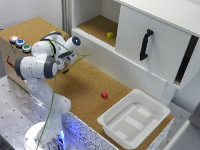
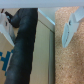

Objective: Grasp the drawer handle and open it

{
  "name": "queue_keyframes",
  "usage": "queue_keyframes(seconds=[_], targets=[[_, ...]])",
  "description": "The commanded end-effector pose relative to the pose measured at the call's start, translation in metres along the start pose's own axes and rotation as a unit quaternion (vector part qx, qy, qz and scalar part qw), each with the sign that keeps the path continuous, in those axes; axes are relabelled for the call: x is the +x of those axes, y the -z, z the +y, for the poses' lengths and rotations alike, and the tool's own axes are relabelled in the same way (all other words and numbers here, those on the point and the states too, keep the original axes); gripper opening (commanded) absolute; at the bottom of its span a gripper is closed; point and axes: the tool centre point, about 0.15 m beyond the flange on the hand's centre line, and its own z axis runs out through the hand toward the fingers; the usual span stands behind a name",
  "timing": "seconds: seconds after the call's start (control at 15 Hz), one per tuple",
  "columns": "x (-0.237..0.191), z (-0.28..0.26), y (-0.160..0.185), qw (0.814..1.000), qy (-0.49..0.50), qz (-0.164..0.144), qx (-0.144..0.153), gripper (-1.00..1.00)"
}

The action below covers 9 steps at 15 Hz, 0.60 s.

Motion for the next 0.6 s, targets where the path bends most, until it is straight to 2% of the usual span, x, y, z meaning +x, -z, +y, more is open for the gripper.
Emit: queue_keyframes(seconds=[0.0, 0.13, 0.27, 0.4, 0.53], targets=[[0.011, -0.013, -0.014, 0.999, 0.022, -0.006, 0.032, 1.00], [0.008, -0.018, -0.020, 0.999, 0.024, -0.015, 0.025, 1.00], [0.005, -0.022, -0.023, 0.999, 0.024, -0.021, 0.007, 1.00], [0.002, -0.022, -0.027, 0.999, 0.020, -0.029, -0.025, 1.00], [-0.001, -0.022, -0.027, 0.999, 0.014, -0.025, -0.034, 1.00]])
